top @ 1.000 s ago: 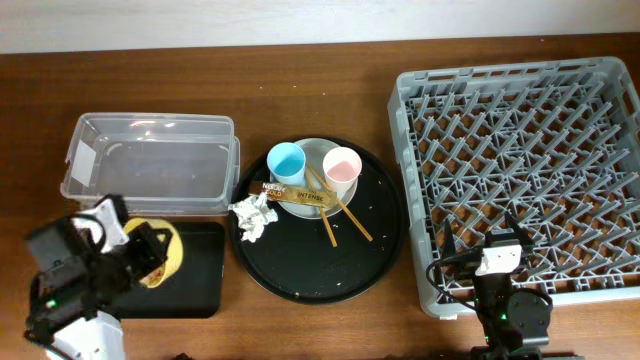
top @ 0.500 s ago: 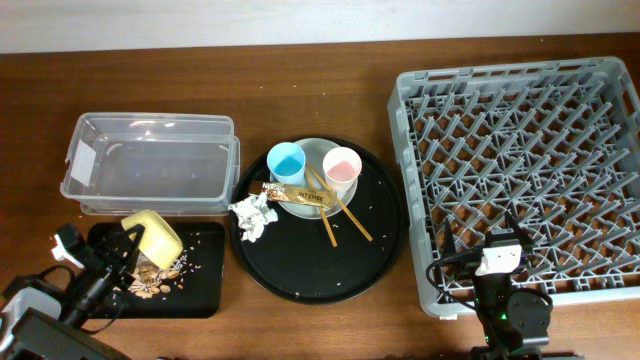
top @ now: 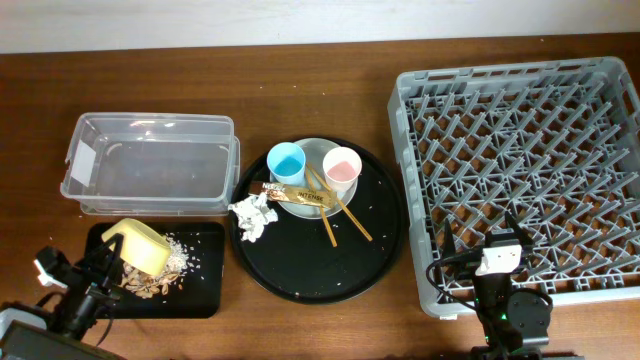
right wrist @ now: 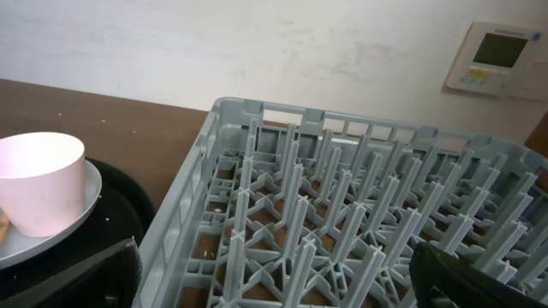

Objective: Sort waste into correct bins and load items into the dishwasher rack
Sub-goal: 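Tip the yellow bowl over the small black tray to dump scraps, then return the empty yellow bowl to the round black tray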

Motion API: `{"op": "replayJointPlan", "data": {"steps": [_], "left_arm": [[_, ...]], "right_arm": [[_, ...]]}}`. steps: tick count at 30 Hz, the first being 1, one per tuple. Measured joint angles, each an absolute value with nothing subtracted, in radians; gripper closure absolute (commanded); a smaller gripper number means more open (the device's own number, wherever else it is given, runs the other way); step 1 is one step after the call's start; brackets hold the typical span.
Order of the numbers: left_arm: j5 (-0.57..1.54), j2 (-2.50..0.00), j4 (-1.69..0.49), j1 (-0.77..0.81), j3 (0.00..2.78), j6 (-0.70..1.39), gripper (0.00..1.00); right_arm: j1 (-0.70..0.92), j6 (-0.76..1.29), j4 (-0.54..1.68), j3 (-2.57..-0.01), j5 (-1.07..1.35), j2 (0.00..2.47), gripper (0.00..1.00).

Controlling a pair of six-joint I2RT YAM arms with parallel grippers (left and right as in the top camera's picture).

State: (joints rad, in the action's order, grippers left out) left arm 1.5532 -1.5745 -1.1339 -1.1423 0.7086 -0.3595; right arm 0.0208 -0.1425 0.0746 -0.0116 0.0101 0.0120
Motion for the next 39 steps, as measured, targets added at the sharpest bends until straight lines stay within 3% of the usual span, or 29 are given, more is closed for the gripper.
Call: {"op": "replayJointPlan", "data": {"steps": [6,10,14,17,19,24,30,33,39], "left_arm": [[1.536,-1.562,-1.164,-1.142,0.708,-0.438,1.00],[1.452,-1.407,-1.260,-1.125,0.739,-0.453,1.00],[1.298,-1.066,-1.341,-0.876,0.963,-0.387,1.00],[1.015,-0.776,-1.177,-0.589,1.092,-0.071,1.00],[0.873,-0.724,-1.094,-0.453,1.096,0.080,1.00],[0.659,-0.829,-1.007,-0.101,1.096,0.181,1.00],[0.299,-1.203,-0.949,0.479,1.095,0.298,1.00],[0.224,-1.405,-0.942,0.665,1.095,0.338,1.00],[0.200,-1.555,-0.877,0.767,1.095,0.383,0.98]], "right_arm": [[0.021,-0.142,0.075,-0.012,0.010,0.012,0.02],[0.021,-0.142,0.075,-0.012,0.010,0.012,0.02],[0.021,-0.142,0.075,-0.012,0.010,0.012,0.01],[0.021,-0.142,0.075,-0.012,0.010,0.012,0.02],[0.021,-0.142,0.075,-0.012,0.010,0.012,0.02],[0.021,-0.142,0.075,-0.012,0.011,0.012,0.02],[0.021,-0.142,0.075,-0.012,0.014,0.012,0.02],[0.021,-0.142,0.075,-0.012,0.014,0.012,0.02],[0.021,-0.142,0.074,-0.012,0.013,0.012,0.02]]}}
